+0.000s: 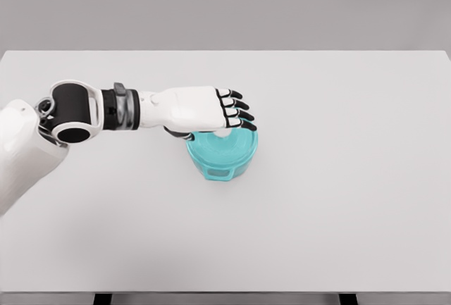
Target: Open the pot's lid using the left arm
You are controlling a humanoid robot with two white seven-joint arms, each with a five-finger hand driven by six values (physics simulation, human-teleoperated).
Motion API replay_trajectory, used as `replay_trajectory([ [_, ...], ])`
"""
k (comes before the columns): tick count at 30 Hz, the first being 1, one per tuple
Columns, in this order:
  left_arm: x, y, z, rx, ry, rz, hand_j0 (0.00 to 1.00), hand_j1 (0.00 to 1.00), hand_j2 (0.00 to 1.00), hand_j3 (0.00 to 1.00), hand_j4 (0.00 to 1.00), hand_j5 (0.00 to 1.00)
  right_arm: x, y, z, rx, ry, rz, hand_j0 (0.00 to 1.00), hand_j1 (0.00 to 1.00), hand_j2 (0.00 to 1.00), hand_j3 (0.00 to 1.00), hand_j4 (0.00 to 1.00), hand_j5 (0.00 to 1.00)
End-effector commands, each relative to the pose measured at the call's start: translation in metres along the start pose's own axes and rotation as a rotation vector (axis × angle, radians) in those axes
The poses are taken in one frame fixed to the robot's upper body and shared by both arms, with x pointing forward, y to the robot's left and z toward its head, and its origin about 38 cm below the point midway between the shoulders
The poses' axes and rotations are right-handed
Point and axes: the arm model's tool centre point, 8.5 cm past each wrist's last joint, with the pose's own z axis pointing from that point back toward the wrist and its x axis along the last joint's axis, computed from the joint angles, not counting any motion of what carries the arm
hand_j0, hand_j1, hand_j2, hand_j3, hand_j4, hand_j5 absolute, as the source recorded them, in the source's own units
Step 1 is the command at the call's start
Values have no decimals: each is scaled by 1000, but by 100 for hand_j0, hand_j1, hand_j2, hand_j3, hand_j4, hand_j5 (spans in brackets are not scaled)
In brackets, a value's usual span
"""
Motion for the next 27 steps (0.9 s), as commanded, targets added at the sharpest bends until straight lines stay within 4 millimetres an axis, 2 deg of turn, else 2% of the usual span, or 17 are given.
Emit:
replay_trajectory([
  [1,-5,-8,-2,-22,15,16,98,98,98,98,98,98,0,0,0,0,0,-1,100,100,100,100,100,100],
  [9,-7,-13,-2,-35,20,21,95,95,95,95,95,95,0,0,0,0,-2,-1,100,100,100,100,100,100],
  [24,-12,-4,0,-26,28,6,95,95,95,95,95,95,0,0,0,0,0,-1,100,100,100,100,100,100],
  [27,-8,1,-7,-10,13,4,95,95,95,95,95,95,0,0,0,0,0,-1,100,100,100,100,100,100],
])
